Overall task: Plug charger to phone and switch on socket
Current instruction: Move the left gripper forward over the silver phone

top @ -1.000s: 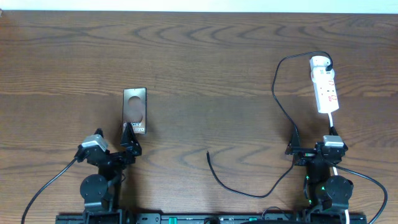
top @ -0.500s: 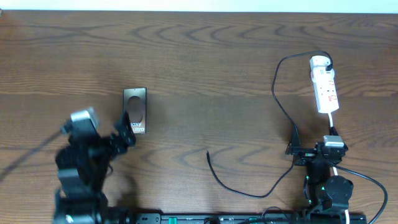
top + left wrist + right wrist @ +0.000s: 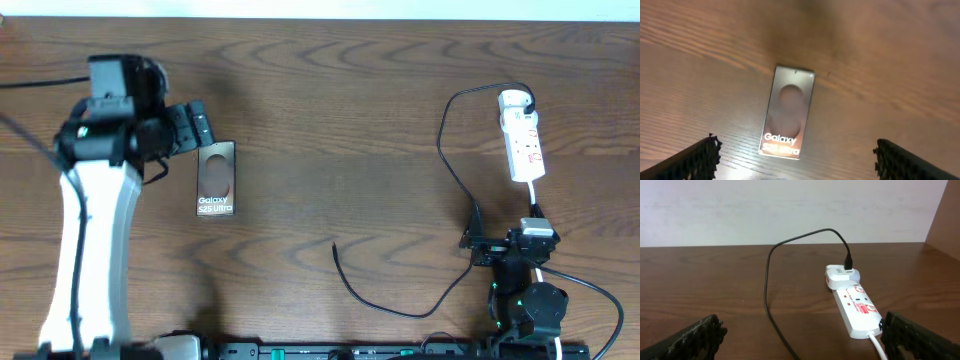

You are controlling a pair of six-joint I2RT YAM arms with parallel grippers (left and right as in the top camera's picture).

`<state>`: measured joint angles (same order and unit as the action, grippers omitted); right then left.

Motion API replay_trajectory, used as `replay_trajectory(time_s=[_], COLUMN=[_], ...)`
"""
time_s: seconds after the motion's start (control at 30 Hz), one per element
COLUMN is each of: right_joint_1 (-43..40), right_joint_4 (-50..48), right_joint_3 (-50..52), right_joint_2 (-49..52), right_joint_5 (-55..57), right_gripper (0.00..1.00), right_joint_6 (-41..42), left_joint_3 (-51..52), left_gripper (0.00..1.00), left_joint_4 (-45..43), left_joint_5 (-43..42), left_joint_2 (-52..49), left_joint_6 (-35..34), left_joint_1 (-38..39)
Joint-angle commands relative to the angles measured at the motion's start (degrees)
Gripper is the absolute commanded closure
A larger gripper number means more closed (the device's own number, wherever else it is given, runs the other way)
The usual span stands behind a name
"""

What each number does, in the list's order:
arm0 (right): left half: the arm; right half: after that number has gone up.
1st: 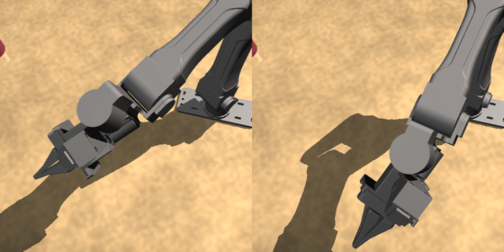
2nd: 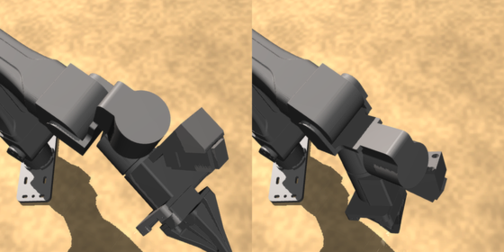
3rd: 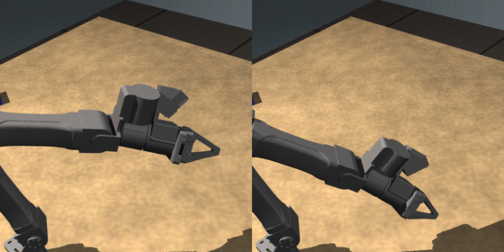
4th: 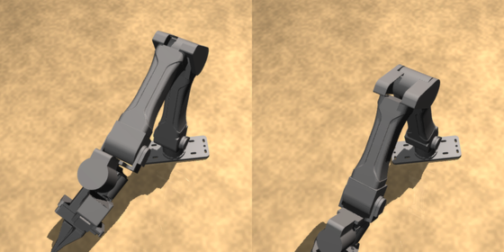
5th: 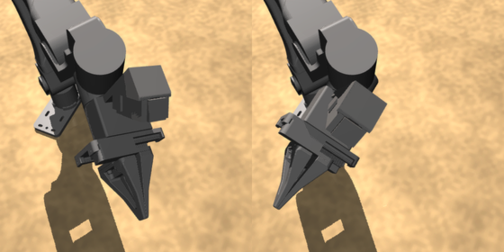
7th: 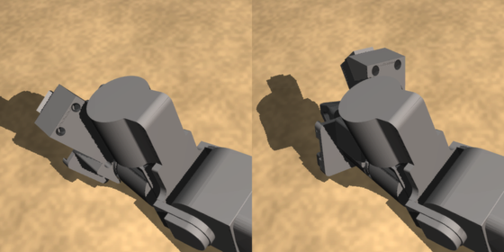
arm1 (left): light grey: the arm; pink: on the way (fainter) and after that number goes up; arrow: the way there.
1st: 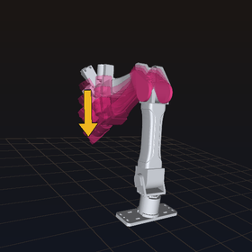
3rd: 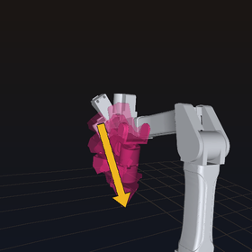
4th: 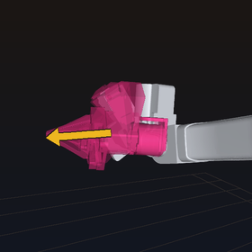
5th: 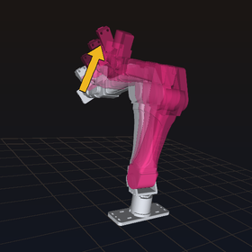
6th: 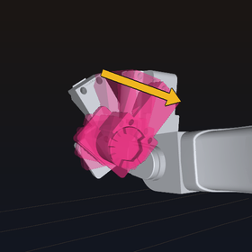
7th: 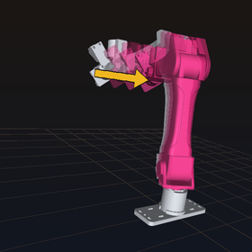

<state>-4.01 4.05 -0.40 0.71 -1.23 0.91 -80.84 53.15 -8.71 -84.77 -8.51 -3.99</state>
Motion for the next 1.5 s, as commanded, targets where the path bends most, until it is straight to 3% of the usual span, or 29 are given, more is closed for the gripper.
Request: replay_trajectory(time_s=[0.0, 0.23, 0.3, 0.33, 0.37, 0.4, 0.43, 0.47, 0.67, 0.87, 1.47], right_joint_1=[-0.3, -0.3, -0.3, -0.3, -0.3, -0.3, -0.3, -0.3, -0.3, -0.3, -0.3], right_joint_4=[0.3, 0.3, 0.3, 0.3, 0.3, 0.3, 0.3, 0.3, 0.3, 0.3, 0.3], right_joint_3=[0.0, 0.0, 0.0, 0.0, 0.0, 0.0, 0.0, 0.0, 0.0, 0.0, 0.0], right_joint_2=[-0.3, -0.3, -0.3, -0.3, -0.3, -0.3, -0.3, -0.3, -0.3, -0.3, -0.3], right_joint_5=[0.5, 0.5, 0.5, 0.5, 0.5, 0.5, 0.5, 0.5, 0.5, 0.5, 0.5], right_gripper=[0.01, 0.01, 0.01, 0.01, 0.01, 0.01, 0.01, 0.01, 0.01, 0.01, 0.01], right_joint_6=[0.8, 0.8, 0.8, 0.8, 0.8, 0.8, 0.8, 0.8, 0.8, 0.8, 0.8], left_joint_3=[-1.0, -1.0, -1.0, -0.9, -0.9, -0.9, -0.9, -0.9, -0.6, 0.1, 0.1], left_gripper=[0.02, 0.01, 0.49, 0.65, 0.64, 0.39, 0.06, 0.01, 0.02, 0.02, 0.02], left_joint_4=[0.4, 0.4, 0.4, 0.3, 0.0, -0.4, -0.7, -0.8, -0.6, -2.0, 0.6], left_joint_5=[0.3, 0.4, 0.5, 0.8, 0.8, 0.8, 0.8, 0.8, 0.8, 0.8, 0.7], left_joint_2=[-3.9, -9.1, -9.6, -9.7, -9.7, -9.7, -9.7, -9.7, -9.7, -10.8, -24.1], left_joint_6=[1.0, 1.0, 1.2, 1.2, 1.2, 1.2, 1.2, 1.2, 1.9, 11.8, 10.1], left_joint_1=[-0.2, -0.2, -0.2, -0.2, -0.2, -0.2, -0.2, -0.2, -0.2, -0.2, -0.2])
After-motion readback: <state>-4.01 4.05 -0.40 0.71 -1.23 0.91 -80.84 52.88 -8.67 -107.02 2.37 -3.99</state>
